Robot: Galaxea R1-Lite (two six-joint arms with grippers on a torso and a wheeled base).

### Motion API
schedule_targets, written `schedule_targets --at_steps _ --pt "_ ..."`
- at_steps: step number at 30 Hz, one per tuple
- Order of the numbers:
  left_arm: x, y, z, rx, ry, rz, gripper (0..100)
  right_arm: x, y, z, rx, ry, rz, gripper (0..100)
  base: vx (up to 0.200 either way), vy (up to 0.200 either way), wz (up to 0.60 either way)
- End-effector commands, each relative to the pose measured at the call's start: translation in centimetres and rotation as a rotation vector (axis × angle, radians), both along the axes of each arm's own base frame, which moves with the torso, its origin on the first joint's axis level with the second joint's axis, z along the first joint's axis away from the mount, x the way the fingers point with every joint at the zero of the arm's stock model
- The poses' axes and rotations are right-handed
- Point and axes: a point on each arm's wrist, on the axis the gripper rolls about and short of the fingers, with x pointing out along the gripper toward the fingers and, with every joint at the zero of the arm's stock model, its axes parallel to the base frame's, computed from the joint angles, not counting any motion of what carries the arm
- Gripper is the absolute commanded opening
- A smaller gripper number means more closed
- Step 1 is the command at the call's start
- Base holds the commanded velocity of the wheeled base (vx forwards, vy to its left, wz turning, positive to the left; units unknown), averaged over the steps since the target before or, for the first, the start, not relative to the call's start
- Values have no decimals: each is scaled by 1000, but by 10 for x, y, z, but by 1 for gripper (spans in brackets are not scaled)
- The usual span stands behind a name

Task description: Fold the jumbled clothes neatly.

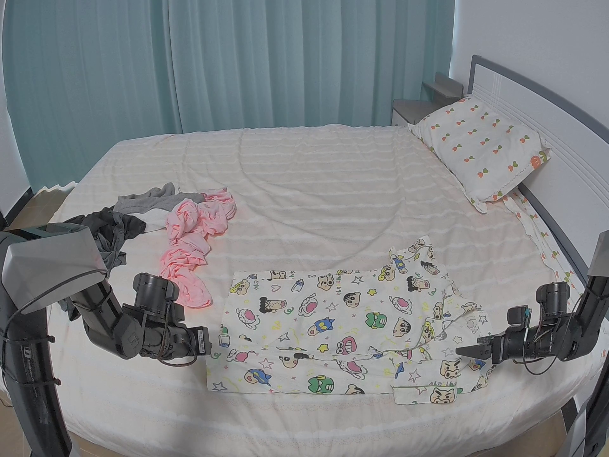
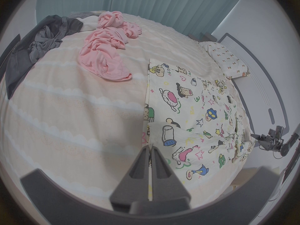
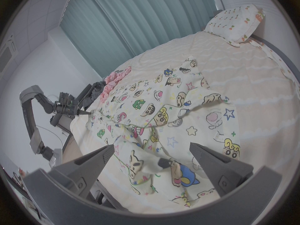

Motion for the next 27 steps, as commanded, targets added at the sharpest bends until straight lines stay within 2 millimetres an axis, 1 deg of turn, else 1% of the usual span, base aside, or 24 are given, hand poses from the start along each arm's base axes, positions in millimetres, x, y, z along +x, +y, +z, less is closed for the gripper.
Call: schedule_targets --at_steps 1,3,9,18,21,23,27 --pt "-1 -1 -1 -1 7 -2 0 -1 -4 -23 27 40 44 100 0 0 0" --pt "-2 -2 -2 -1 9 -4 0 2 -2 -29 38 22 89 100 0 0 0" --pt "-3 -4 -2 -1 12 -10 0 12 -3 -35 27 -20 122 100 0 0 0" --pt "-3 -4 -2 0 13 -8 0 9 -1 -33 101 -46 192 100 0 0 0" --pt "-3 -4 -2 -1 11 -8 0 8 0 -37 96 -43 204 100 0 0 0" --pt "-3 -4 -1 -1 10 -10 0 6 3 -45 79 -44 238 100 0 0 0" --pt "-3 -4 -2 -1 11 -10 0 8 6 -50 77 -38 255 100 0 0 0"
